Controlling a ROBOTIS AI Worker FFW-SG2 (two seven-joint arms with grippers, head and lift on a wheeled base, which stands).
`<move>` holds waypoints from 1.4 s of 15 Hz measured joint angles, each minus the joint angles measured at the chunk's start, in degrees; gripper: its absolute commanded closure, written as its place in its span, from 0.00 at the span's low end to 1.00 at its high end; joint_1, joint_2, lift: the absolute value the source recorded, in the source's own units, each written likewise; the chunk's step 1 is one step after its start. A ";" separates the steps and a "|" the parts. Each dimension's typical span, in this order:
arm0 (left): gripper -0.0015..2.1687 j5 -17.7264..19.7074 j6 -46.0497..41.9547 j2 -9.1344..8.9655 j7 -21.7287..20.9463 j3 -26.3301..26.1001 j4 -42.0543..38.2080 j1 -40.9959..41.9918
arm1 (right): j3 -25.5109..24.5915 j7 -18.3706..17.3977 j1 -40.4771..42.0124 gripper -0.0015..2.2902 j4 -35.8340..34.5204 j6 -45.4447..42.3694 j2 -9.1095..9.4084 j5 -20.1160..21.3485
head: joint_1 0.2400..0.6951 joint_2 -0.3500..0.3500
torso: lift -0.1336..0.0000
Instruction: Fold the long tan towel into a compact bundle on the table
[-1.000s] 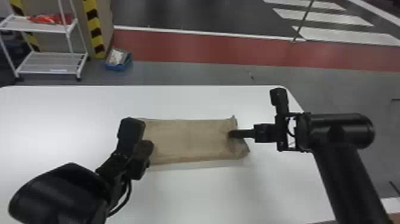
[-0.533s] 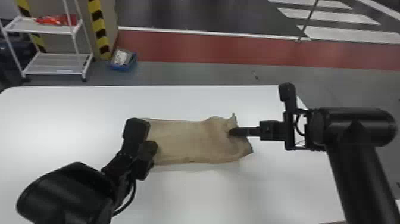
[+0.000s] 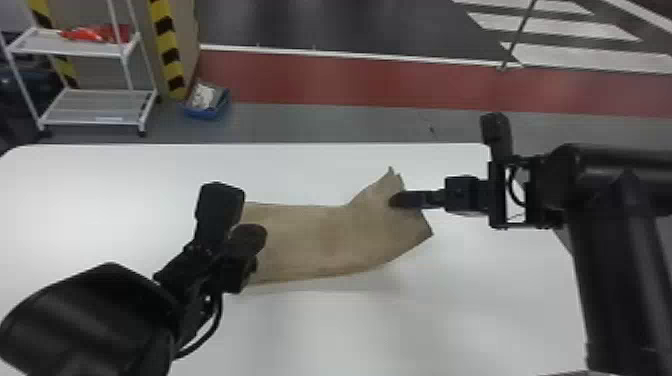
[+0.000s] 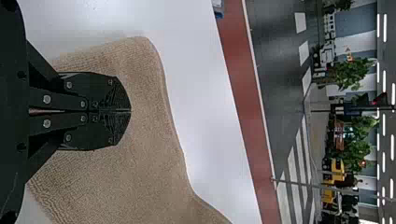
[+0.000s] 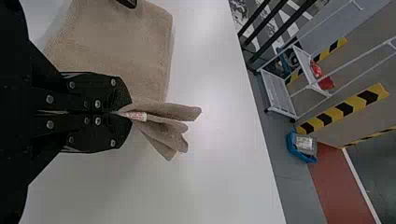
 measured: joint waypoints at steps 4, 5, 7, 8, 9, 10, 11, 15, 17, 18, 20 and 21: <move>0.99 0.73 0.65 1.53 -2.36 2.35 1.37 -1.14 | -0.98 0.01 -3.23 0.62 1.48 1.24 -0.51 0.46 | 1.00 0.32 | 0.07; 0.99 0.73 0.65 1.65 -2.93 2.49 2.19 -1.16 | -1.00 0.01 -4.25 0.62 2.55 1.32 -0.60 0.61 | 1.00 0.32 | 0.07; 0.99 0.72 0.66 1.71 -3.79 2.40 3.09 -0.99 | -0.77 0.01 -6.67 0.62 5.21 1.36 -0.69 0.99 | 1.00 0.32 | 0.07; 0.99 0.74 0.66 1.71 -4.00 2.21 3.10 -0.90 | -0.50 -0.09 -7.44 0.62 6.00 1.37 -0.65 1.16 | 1.00 0.32 | 0.07; 0.99 0.83 0.66 1.72 -4.11 2.00 2.96 -0.84 | -0.09 -0.25 -8.20 0.62 6.57 1.40 -0.48 1.39 | 1.00 0.32 | 0.07; 0.99 1.03 0.66 1.72 -4.11 1.89 2.77 -0.82 | 0.41 -0.40 -8.80 0.62 6.95 1.46 -0.25 1.73 | 1.00 0.32 | 0.07; 0.99 1.28 0.66 1.72 -4.11 1.90 2.67 -0.82 | 0.91 -0.53 -9.24 0.62 7.15 1.52 -0.07 2.04 | 1.00 0.32 | 0.07; 0.99 2.90 0.66 1.94 -4.27 2.03 1.91 -1.06 | 2.75 -1.11 -11.91 0.62 8.52 2.07 0.72 2.48 | 1.00 0.33 | 0.07; 0.99 2.95 0.66 1.96 -4.20 1.73 1.72 -0.75 | 4.15 -1.18 -12.80 0.62 8.69 3.99 1.44 2.50 | 1.00 0.34 | 0.07; 0.99 2.91 0.66 1.89 -4.20 1.57 1.71 -0.69 | 4.81 -1.26 -12.93 0.62 8.62 5.32 2.04 2.55 | 1.00 0.35 | 0.07; 0.99 2.65 0.66 1.60 -4.08 1.23 1.78 -0.64 | 6.37 -1.77 -12.95 0.62 7.41 7.78 3.63 2.64 | 1.00 0.38 | 0.07; 0.99 2.52 0.72 1.47 -3.98 1.10 1.88 -0.62 | 7.22 -1.95 -12.94 0.62 6.63 8.18 4.42 2.66 | 1.00 0.39 | 0.07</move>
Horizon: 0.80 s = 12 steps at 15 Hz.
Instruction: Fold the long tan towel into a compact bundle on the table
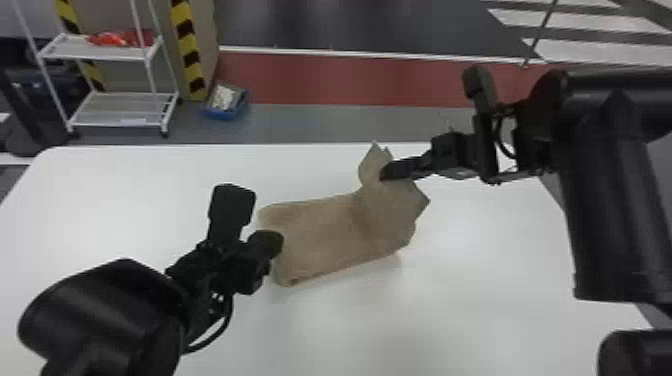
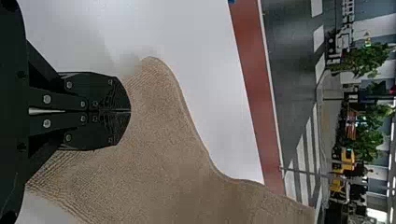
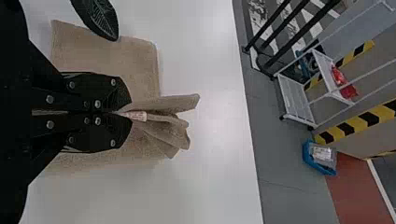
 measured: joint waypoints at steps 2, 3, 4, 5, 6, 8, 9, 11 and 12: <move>0.99 -0.11 0.42 -0.13 0.26 -0.36 0.13 0.01 | 1.41 -0.35 -0.07 0.62 -0.79 0.20 1.56 0.12 | 1.00 0.41 | 0.07; 0.99 -0.14 0.55 -0.18 0.37 -0.57 0.16 0.02 | 1.92 -0.90 -0.28 0.62 -0.95 0.21 2.52 0.20 | 1.00 0.44 | 0.07; 0.99 -0.20 0.62 -0.30 0.40 -0.74 0.24 0.04 | 2.57 -1.31 -0.38 0.62 -1.08 0.21 3.44 0.24 | 1.00 0.45 | 0.07; 0.99 -0.30 0.63 -0.45 0.41 -0.88 0.35 0.05 | 3.34 -1.50 -0.37 0.62 -1.22 0.22 4.13 0.24 | 1.00 0.46 | 0.07; 0.99 -0.44 0.63 -0.63 0.41 -1.05 0.49 0.05 | 4.23 -1.61 -0.28 0.62 -1.31 0.22 4.94 0.31 | 1.00 0.47 | 0.07; 0.99 -0.83 0.64 -1.00 0.49 -1.64 0.80 0.05 | 5.60 -1.71 -0.08 0.62 -1.31 0.22 6.54 0.84 | 1.00 0.50 | 0.07; 0.99 -1.05 0.64 -1.23 0.49 -1.99 1.08 0.04 | 6.41 -1.87 -0.12 0.62 -1.14 0.22 7.41 1.18 | 1.00 0.51 | 0.07; 0.99 -1.38 0.64 -1.79 0.49 -2.36 1.73 -0.03 | 8.18 -2.40 -0.39 0.62 -0.36 0.22 8.71 1.77 | 1.00 0.53 | 0.07; 0.99 -1.46 0.64 -1.96 0.49 -2.48 1.91 -0.04 | 9.03 -2.67 -0.41 0.62 0.37 0.06 9.14 1.98 | 1.00 0.53 | 0.07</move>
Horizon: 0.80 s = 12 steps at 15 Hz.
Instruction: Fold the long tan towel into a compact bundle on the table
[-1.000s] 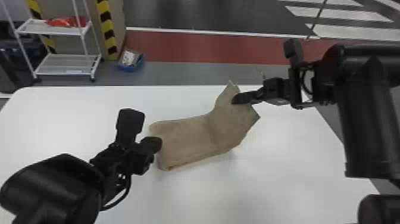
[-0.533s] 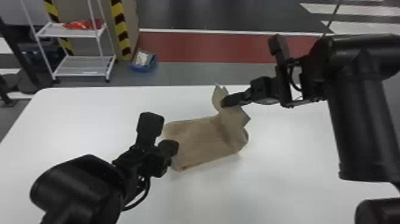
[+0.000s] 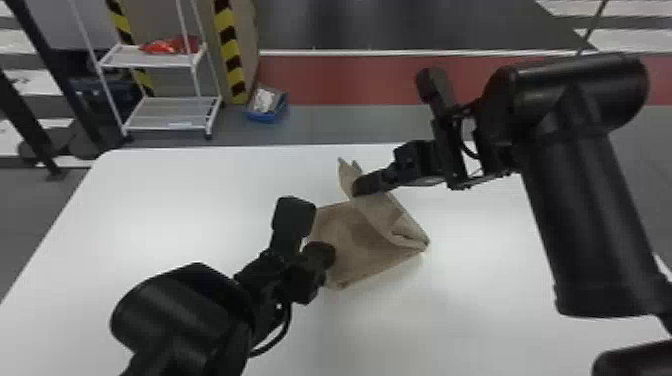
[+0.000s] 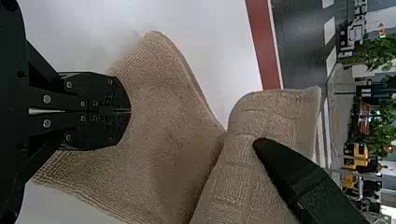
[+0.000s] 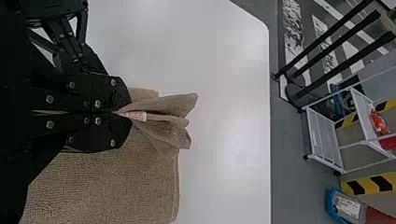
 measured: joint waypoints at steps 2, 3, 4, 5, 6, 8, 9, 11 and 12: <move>0.99 -0.04 0.00 -0.05 -0.04 -0.05 0.10 -0.08 | 1.22 -0.32 -0.02 0.62 1.82 -1.43 0.20 0.37 | 1.00 0.54 | 0.07; 0.99 -0.03 0.00 -0.01 -0.09 0.05 0.14 -0.13 | 1.79 -0.43 0.00 0.62 2.73 -2.44 0.23 0.57 | 1.00 0.54 | 0.07; 0.99 0.09 0.00 0.11 -0.09 0.20 0.17 -0.16 | 2.23 -0.49 0.19 0.62 3.39 -3.62 0.24 0.69 | 1.00 0.55 | 0.07; 0.99 0.17 0.00 0.20 -0.09 0.29 0.18 -0.17 | 2.58 -0.53 0.44 0.62 3.75 -4.63 0.24 0.73 | 1.00 0.55 | 0.07; 0.99 0.19 0.00 0.24 -0.09 0.31 0.25 -0.17 | 2.99 -0.57 0.65 0.62 4.05 -5.95 0.25 0.74 | 1.00 0.55 | 0.07; 0.99 0.19 0.00 0.20 -0.19 0.17 0.49 -0.17 | 3.74 -0.89 0.82 0.62 4.73 -8.21 0.25 0.75 | 1.00 0.56 | 0.07; 0.99 0.18 0.00 0.13 -0.30 0.09 0.60 -0.17 | 4.17 -1.18 0.85 0.62 5.19 -9.50 0.25 0.75 | 1.00 0.56 | 0.07; 0.99 0.26 0.00 0.03 -0.39 0.03 0.71 -0.17 | 4.84 -1.52 0.86 0.62 6.15 -11.68 0.25 0.75 | 1.00 0.56 | 0.07; 0.99 0.34 0.00 0.02 -0.42 0.02 0.80 -0.17 | 5.07 -1.56 0.90 0.62 6.39 -12.40 0.25 0.75 | 1.00 0.56 | 0.07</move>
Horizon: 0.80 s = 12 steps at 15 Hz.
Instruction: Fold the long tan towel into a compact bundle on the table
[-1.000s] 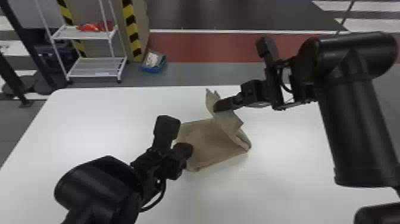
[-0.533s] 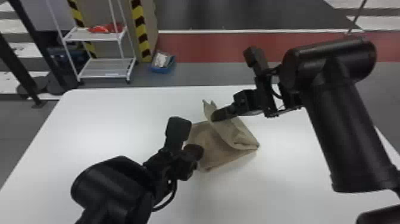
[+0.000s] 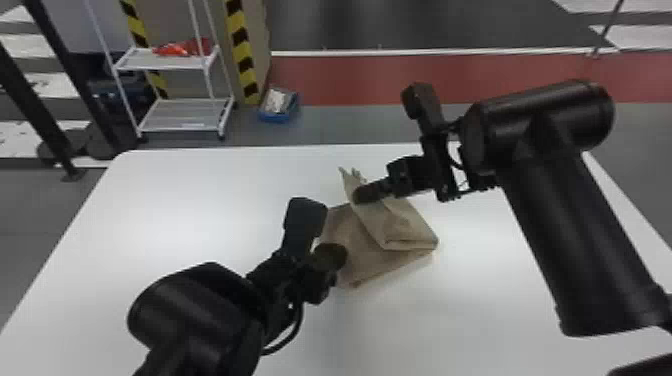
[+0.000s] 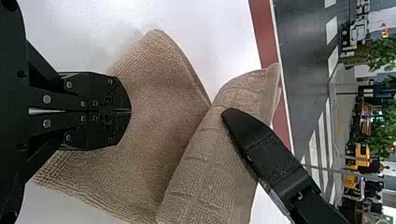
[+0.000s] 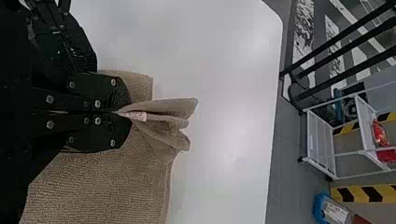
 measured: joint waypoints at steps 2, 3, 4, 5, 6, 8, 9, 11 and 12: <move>0.99 0.10 -0.01 -0.05 -0.02 -0.04 0.43 -0.04 | 0.31 -0.03 0.11 0.62 0.18 -0.67 0.00 -0.07 | 1.00 0.57 | 0.07; 0.99 0.14 -0.01 -0.11 -0.04 -0.12 0.87 -0.16 | 0.45 -0.04 0.23 0.62 0.20 -0.77 0.00 -0.23 | 1.00 0.57 | 0.07; 0.99 0.17 -0.01 -0.27 -0.13 -0.24 1.38 -0.31 | 0.63 -0.05 0.36 0.62 0.21 -0.80 0.00 -0.42 | 1.00 0.57 | 0.07; 0.99 0.18 -0.02 -0.50 -0.20 -0.34 1.82 -0.43 | 0.91 -0.05 0.44 0.62 0.21 -0.86 0.00 -0.52 | 1.00 0.57 | 0.07; 0.99 0.15 -0.05 -0.78 -0.25 -0.46 2.22 -0.51 | 1.33 -0.05 0.56 0.62 0.21 -1.09 0.00 -0.58 | 1.00 0.57 | 0.07; 0.99 0.07 -0.13 -1.05 -0.28 -0.58 2.55 -0.53 | 1.87 -0.05 0.98 0.62 0.28 -1.80 0.00 -0.52 | 1.00 0.57 | 0.07; 0.99 0.07 -0.16 -1.07 -0.29 -0.58 2.60 -0.55 | 2.04 -0.06 1.16 0.62 0.46 -2.14 0.00 -0.46 | 1.00 0.57 | 0.07; 0.99 0.06 -0.15 -1.07 -0.29 -0.55 2.63 -0.61 | 2.47 -0.06 1.26 0.62 0.77 -2.44 0.00 -0.37 | 1.00 0.57 | 0.07; 0.99 0.06 -0.14 -1.07 -0.29 -0.54 2.63 -0.62 | 2.68 -0.08 1.27 0.62 0.87 -2.53 0.00 -0.36 | 1.00 0.57 | 0.07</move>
